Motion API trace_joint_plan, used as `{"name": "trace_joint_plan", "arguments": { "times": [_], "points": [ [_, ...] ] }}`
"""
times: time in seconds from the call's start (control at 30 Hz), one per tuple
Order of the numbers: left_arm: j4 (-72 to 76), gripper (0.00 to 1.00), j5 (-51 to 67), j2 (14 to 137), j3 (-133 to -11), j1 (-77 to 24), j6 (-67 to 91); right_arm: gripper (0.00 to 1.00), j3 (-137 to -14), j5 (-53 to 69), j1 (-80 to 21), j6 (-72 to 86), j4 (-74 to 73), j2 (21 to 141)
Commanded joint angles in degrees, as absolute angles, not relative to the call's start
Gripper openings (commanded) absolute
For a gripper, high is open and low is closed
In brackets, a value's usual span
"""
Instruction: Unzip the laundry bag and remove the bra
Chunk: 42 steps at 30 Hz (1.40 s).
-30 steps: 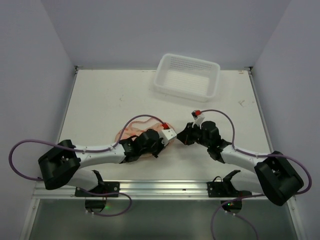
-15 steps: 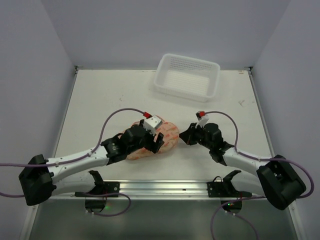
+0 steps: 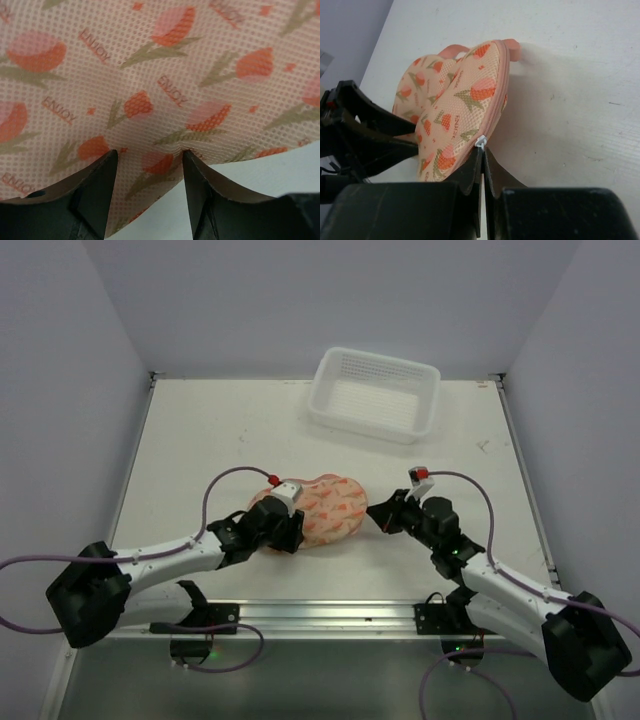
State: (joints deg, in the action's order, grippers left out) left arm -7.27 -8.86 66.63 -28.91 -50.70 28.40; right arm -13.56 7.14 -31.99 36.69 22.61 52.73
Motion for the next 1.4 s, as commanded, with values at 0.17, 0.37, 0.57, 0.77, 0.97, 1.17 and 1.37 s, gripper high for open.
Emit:
{"name": "trace_joint_plan", "arguments": {
  "times": [0.17,0.37,0.57,0.77,0.97,1.17,1.37],
  "points": [
    [4.66,0.61,-9.75,76.63,-33.47,-45.88,26.46,0.00,-13.27,9.23,-36.64,36.21,26.18,54.57],
    [2.73,0.64,-12.81,84.99,-44.19,-44.30,22.24,0.00,-12.22,8.79,-40.77,37.27,29.88,57.39],
    [-0.09,0.72,-16.80,79.90,-46.40,-43.68,18.55,0.00,-10.64,9.22,-43.77,40.34,34.70,59.41],
    [-3.77,0.77,-8.59,68.56,-43.51,-54.54,11.08,0.00,-12.30,7.47,-45.70,41.84,35.07,61.96],
    [-6.68,0.77,-8.25,72.23,-40.78,-59.41,8.09,0.00,-13.97,6.68,-45.70,42.27,35.33,63.81],
    [-7.74,0.79,-13.71,77.87,-42.19,-63.63,6.42,0.00,-15.29,6.50,-45.70,42.02,33.67,63.28],
    [-4.31,0.80,-18.54,81.99,-41.84,-64.16,4.49,0.00,-15.82,6.76,-45.70,41.31,32.52,62.14]
  ]
}}
